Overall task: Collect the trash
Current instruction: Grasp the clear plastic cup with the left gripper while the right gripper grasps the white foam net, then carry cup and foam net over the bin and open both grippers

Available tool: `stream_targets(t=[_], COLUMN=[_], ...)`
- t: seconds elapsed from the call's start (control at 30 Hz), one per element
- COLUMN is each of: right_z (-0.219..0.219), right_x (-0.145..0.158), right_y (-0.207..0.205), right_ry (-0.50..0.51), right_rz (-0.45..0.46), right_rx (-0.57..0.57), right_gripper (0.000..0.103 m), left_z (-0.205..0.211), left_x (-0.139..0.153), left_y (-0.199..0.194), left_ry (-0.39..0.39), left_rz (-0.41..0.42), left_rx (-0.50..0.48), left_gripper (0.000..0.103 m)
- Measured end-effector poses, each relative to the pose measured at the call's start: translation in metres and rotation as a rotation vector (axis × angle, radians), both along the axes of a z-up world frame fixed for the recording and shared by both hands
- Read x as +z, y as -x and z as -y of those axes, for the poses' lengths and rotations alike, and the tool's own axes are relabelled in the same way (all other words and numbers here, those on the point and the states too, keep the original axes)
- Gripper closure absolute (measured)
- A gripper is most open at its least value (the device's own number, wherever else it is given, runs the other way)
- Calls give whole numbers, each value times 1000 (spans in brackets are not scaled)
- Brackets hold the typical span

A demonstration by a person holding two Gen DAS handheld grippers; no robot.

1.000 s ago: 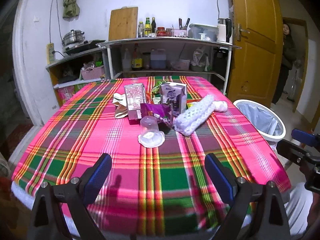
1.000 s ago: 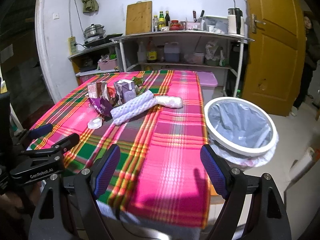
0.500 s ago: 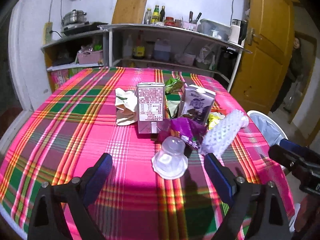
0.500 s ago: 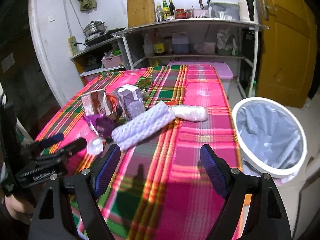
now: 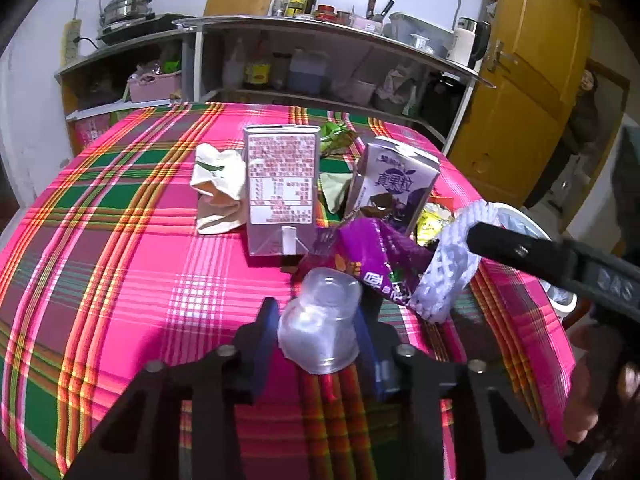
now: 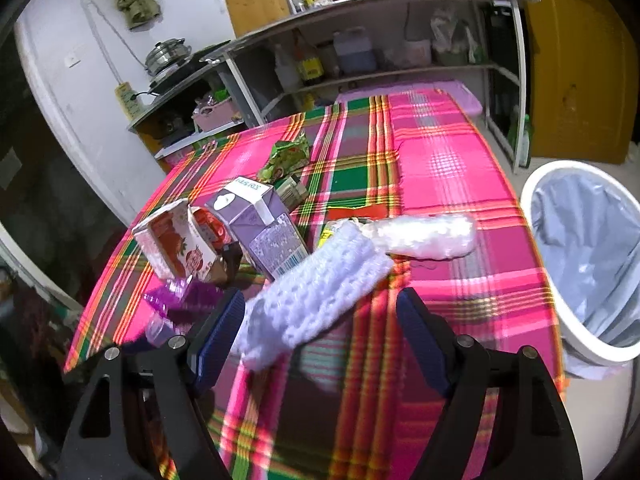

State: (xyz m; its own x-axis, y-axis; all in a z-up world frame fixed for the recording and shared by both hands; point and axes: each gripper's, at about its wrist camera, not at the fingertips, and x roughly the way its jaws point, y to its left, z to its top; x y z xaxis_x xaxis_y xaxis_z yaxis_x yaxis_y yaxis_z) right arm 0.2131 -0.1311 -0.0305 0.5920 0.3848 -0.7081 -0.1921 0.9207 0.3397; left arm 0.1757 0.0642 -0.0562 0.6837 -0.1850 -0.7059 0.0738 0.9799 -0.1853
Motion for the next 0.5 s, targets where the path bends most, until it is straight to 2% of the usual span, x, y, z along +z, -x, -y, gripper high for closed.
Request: stream_targets(t=[0.03,0.1,0.13,0.2,0.23,0.3,0.37,0.4,0.5], right_z=[-1,-4,-5,-4,-3,0,2,4,9], right_x=[-1,-3,-5,-7,-8,-8,-7,-7,-5], right_y=[-4,-9,-11,-13,-14,-14,-11,-10,-6], right_ry=[-2,4,8,-2,-6,-19,-25,-32,-43], right_rz=[-7,-22,-29,-48,-54,-56,-57,-55,-47], right_rx=[-2,-11,-17,-21,-24,-30,-34,-32,-29], right_gripper=[30,48,50,62,64,78,82,90,91], left_z=[0,0,0,-1,-1,-1,-3,-2,-1], left_x=[0,0,1,2,3,4,7,7,11], left_y=[0,1,1,4,6,10,13,15,21], left_ry=[1,7,9,9,10,12,13,14,10], left_rz=[3,10,15,24,27,39,50,53,64], left_rx=[-4,-8,-11,-13,-13,-13,-12,-12,-11], left_gripper=[68,69,71,71,71,71,71,71,71])
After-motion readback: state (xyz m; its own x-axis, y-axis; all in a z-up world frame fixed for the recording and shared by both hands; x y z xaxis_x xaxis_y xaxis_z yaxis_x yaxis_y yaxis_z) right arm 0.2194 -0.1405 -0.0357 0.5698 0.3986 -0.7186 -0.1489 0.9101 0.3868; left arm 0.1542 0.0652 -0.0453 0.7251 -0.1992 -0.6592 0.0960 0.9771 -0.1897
